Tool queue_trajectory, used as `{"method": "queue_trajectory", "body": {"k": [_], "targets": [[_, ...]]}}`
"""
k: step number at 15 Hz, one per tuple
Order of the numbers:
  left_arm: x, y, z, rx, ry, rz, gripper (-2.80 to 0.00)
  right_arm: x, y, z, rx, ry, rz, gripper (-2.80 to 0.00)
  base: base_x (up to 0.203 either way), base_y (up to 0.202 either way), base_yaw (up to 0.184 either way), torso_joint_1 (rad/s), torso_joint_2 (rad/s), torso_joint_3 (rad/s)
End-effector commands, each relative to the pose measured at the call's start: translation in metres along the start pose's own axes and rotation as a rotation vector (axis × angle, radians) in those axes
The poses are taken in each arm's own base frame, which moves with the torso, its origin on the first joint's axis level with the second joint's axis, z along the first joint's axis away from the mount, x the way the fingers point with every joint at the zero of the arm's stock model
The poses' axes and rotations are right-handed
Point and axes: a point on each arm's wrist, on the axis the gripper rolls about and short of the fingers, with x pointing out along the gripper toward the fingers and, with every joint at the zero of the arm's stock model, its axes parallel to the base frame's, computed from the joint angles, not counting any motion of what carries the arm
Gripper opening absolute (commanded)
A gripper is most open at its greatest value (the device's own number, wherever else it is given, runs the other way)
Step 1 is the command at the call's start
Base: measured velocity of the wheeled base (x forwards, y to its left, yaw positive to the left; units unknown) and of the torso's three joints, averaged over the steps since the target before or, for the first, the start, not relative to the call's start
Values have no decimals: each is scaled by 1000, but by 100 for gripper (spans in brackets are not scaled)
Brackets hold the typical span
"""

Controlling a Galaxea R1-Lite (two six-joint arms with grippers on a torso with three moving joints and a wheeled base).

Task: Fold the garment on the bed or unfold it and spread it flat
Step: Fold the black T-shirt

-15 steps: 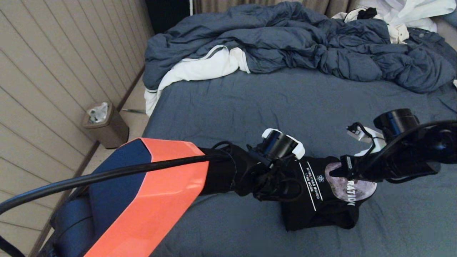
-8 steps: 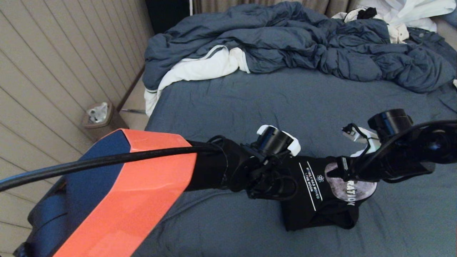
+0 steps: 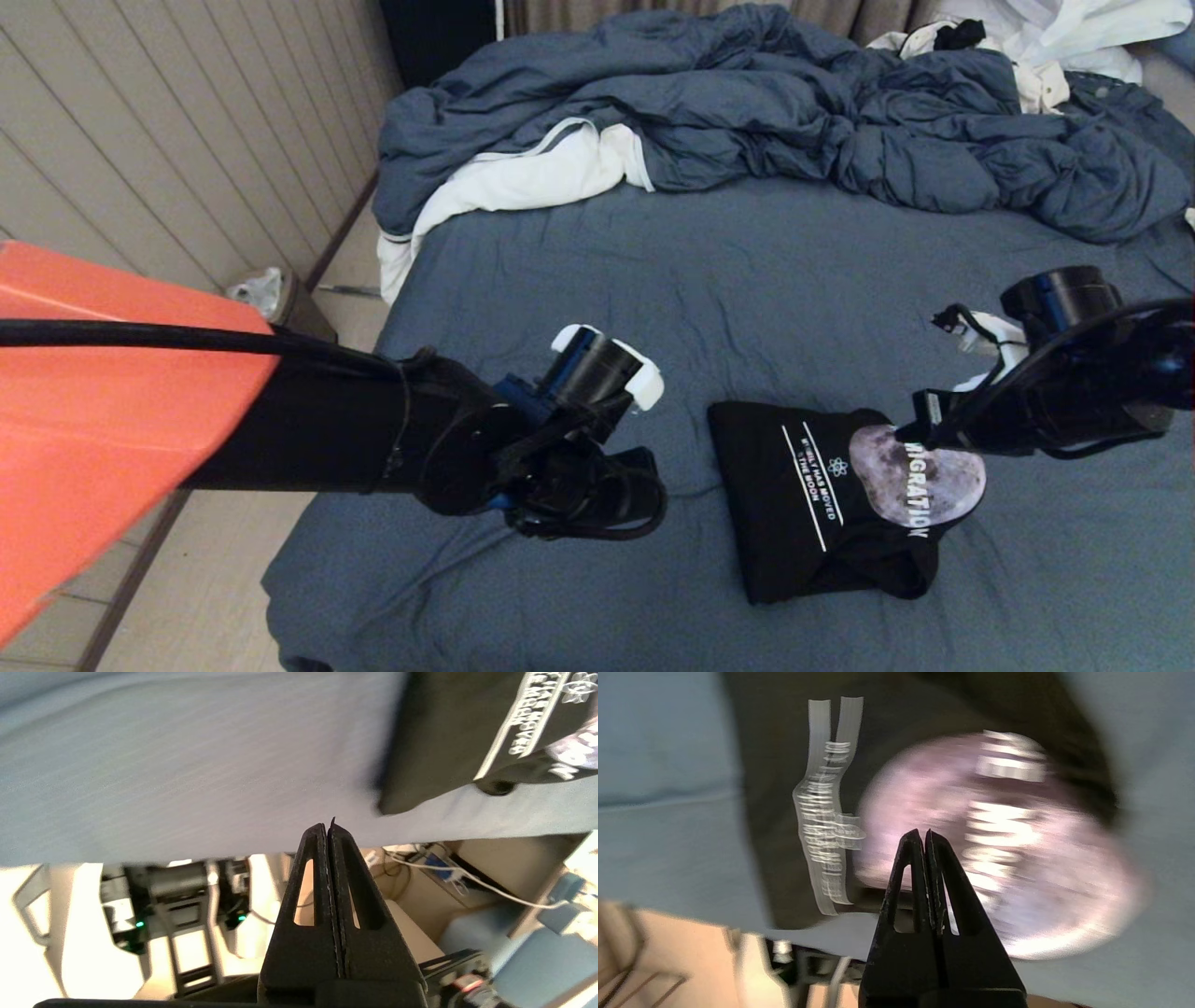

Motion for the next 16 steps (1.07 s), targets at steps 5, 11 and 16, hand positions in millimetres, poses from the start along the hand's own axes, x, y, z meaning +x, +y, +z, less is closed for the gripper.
{"method": "queue_trajectory", "body": {"k": [5, 11, 16], "targets": [[-26, 25, -3, -35, -90, 21, -280, -16, -38, -9, 1, -11, -95, 0, 0, 0, 0, 0, 0, 0], [-21, 27, -6, -33, -79, 26, -280, -13, -56, -25, -54, 50, -126, 0, 0, 0, 0, 0, 0, 0], [-20, 28, -7, -31, -73, 31, -280, -35, -34, -72, -88, 110, -92, 0, 0, 0, 0, 0, 0, 0]]}}
